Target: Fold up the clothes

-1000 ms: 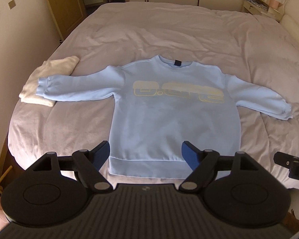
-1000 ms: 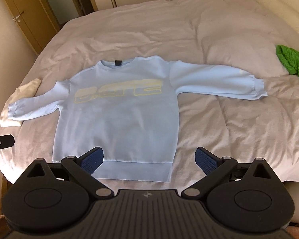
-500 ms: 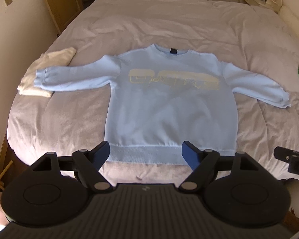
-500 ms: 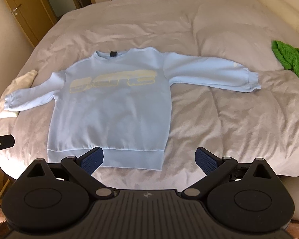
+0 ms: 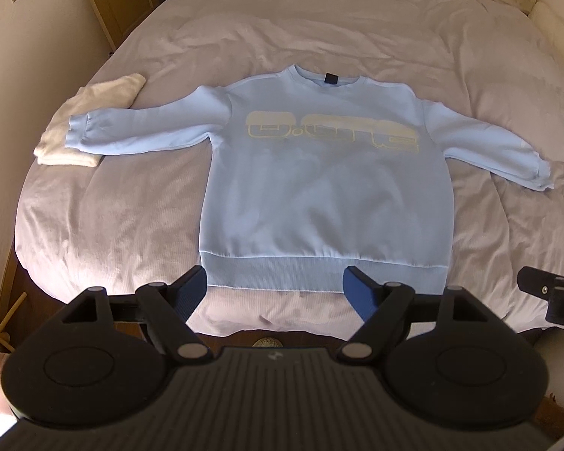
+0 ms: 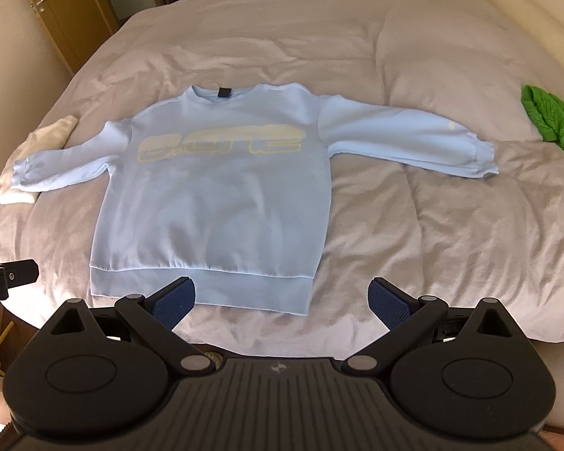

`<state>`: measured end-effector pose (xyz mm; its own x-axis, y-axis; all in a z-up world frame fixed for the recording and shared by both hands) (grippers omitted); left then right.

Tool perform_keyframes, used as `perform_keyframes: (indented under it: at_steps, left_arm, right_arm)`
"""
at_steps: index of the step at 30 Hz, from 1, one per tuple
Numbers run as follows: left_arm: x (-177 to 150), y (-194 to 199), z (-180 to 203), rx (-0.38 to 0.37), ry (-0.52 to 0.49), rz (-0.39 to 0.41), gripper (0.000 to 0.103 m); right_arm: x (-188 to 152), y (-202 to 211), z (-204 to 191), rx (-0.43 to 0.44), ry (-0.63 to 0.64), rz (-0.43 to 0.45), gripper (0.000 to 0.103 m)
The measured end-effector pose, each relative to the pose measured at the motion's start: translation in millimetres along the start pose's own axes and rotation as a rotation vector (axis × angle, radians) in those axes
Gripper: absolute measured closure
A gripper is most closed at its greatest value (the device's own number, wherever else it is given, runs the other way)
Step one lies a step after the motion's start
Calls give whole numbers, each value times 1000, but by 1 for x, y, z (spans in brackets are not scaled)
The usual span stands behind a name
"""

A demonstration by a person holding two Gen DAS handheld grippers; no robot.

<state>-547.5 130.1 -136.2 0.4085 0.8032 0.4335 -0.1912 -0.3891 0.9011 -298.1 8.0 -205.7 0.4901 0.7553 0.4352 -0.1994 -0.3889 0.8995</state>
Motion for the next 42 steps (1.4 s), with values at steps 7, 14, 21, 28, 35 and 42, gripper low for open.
perform_keyframes:
  at_steps: [7, 14, 21, 28, 35, 42]
  left_arm:
    - [1, 0, -4, 16, 8, -2, 26]
    - [9, 7, -7, 34, 18, 26, 19]
    - [13, 13, -11, 46, 42, 45, 19]
    - [16, 19, -13, 53, 73, 69, 19]
    - [19, 22, -12, 53, 101, 96, 18]
    - [24, 26, -12, 53, 122, 129, 15]
  right_arm:
    - [1, -4, -7, 13, 15, -14, 2]
    - [9, -5, -12, 28, 27, -7, 2]
    - [19, -5, -16, 48, 51, 4, 2]
    - [30, -3, -19, 59, 84, 19, 2]
    - [39, -1, -17, 62, 113, 38, 2]
    - [49, -1, -12, 73, 123, 62, 2]
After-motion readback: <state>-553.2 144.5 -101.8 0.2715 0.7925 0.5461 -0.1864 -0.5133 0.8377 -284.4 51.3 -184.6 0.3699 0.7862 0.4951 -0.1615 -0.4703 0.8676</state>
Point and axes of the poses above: each gripper's, at about its wrist camera, not at the fingertips, and y roughly against the way its jaws point, z to its right, x to its top, the point moved 6 cm from there along -y, roughly the way its jaws point, and after that the axes turned 5 degrees about -x, right-handed, at the moved point
